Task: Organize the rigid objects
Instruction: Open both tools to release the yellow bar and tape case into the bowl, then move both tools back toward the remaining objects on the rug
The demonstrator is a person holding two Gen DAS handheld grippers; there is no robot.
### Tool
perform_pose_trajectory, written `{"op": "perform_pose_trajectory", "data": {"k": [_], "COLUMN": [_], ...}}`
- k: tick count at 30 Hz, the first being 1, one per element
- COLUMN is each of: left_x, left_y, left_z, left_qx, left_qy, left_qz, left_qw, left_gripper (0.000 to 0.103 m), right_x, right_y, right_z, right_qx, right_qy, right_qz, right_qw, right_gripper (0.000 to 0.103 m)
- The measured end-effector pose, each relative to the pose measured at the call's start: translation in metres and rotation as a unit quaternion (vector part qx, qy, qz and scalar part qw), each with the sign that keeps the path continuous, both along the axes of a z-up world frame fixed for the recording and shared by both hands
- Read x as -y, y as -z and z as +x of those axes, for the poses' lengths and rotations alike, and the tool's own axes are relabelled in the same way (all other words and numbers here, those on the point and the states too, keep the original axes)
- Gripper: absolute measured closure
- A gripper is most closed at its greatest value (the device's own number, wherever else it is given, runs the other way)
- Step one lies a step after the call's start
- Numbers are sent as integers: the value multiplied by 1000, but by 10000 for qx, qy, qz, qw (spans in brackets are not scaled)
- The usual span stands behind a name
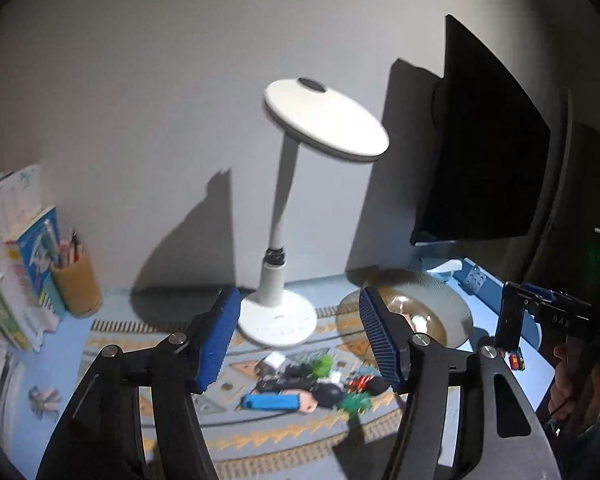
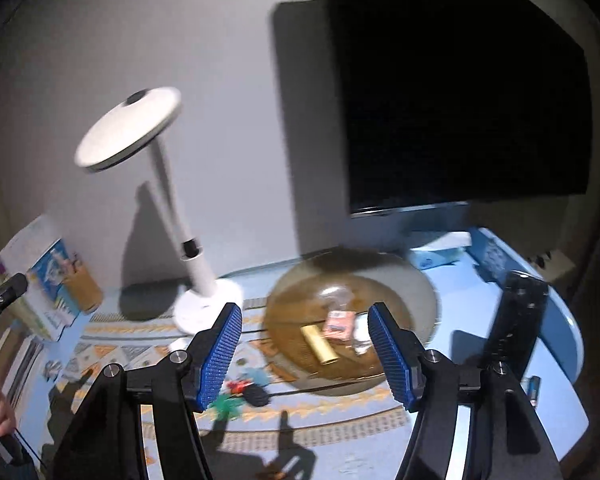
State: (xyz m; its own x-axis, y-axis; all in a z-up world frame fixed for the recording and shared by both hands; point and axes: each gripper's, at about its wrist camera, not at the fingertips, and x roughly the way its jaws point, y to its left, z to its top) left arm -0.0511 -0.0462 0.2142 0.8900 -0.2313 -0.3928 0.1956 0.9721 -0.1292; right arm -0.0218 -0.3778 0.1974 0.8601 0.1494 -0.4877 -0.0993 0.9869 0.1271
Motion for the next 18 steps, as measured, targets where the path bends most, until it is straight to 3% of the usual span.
{"op": "perform_pose_trajectory", "data": {"k": [3,9,14,18], "left_x": [-14,-24,-17,-3], "left_y": [16,82,151,183], "left_z": [-1,21,59,75], "left_qx": [-219,-1098,-2035,-2368], "left_qy": [-53,-47,-128,-169], "left_qz": [-96,-167,-246,-146], "left_qw": [9997,9938,9787,9713], "left_gripper": [43,43,43,43], "right_x": [-22,-51,-72,-75], "right_y": [11,62,136,179], "right_z": [-3,6,24,35], "right_qx": [-137,-596,-963,-1089], "right_qy": [-269,-720,-1024,-1065], "right_qz": [22,193,207,150], "right_qw": [9995,9954,9899,9882], "right_gripper": [39,39,38,38]}}
